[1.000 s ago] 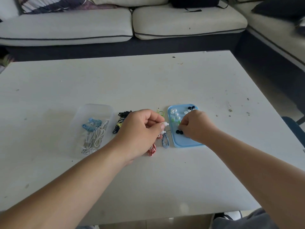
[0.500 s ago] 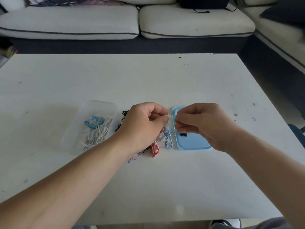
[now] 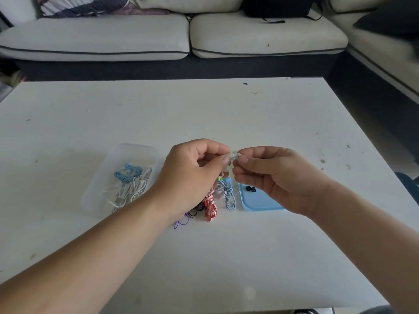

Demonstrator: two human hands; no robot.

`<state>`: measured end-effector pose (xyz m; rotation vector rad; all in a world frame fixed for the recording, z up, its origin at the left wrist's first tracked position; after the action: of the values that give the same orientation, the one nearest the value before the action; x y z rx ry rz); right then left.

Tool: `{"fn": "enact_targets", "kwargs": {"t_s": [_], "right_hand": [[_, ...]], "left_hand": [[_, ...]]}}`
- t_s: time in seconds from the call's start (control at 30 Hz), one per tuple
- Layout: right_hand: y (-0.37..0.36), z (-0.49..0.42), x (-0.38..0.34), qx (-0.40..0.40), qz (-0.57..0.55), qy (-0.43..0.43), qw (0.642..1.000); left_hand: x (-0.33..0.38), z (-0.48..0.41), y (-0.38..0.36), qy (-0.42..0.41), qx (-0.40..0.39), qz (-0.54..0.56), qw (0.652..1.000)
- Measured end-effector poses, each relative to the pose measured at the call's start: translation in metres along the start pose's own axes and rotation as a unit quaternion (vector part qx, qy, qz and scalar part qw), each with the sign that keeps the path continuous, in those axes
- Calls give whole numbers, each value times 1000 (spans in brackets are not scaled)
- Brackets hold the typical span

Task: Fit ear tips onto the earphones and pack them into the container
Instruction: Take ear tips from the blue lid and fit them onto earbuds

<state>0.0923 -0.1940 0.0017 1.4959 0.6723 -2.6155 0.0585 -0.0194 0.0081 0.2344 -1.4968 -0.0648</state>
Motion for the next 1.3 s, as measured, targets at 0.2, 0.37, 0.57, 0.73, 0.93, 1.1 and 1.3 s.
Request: {"fn": "enact_targets", "kwargs": {"t_s": [0.2,0.37,0.57,0.73,0.93,1.1,1.3], "right_hand": [[0,-1,1,8,-22,-4,1000],[-1,-1,1,4,-15,-2,1000],[-2,-2,2,7,-29,7,1000],[-3,0,1,-11,-30,11,999],[-4,1,-1,-7,-7,29,1000],[-4,2,0,3,0,45,999],[-7,1,2,14,-14,58,998]], "left_hand": [[2,0,1,-15,-7,5,1000],[3,0,1,-23,-12,-1,1000],[5,0,1,-43,-33,-6,999],[7,1,1,-56,-39,-9,998],[7,2,3,-36,-13,8,999],[6,1,3,-35,-7,3,999],[6,2,3,-45,13,-10,999]]}}
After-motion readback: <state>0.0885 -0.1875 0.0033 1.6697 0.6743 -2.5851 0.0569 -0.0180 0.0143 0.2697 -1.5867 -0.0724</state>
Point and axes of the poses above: each hand's wrist, its own z-axis away from the middle knuckle, its own y-axis out of the back of the hand, x = y × z, the point moved 4 cm from there along -z, towards the middle knuckle, and after that the axes turned 2 degrees about -y, right-handed, at the moved point
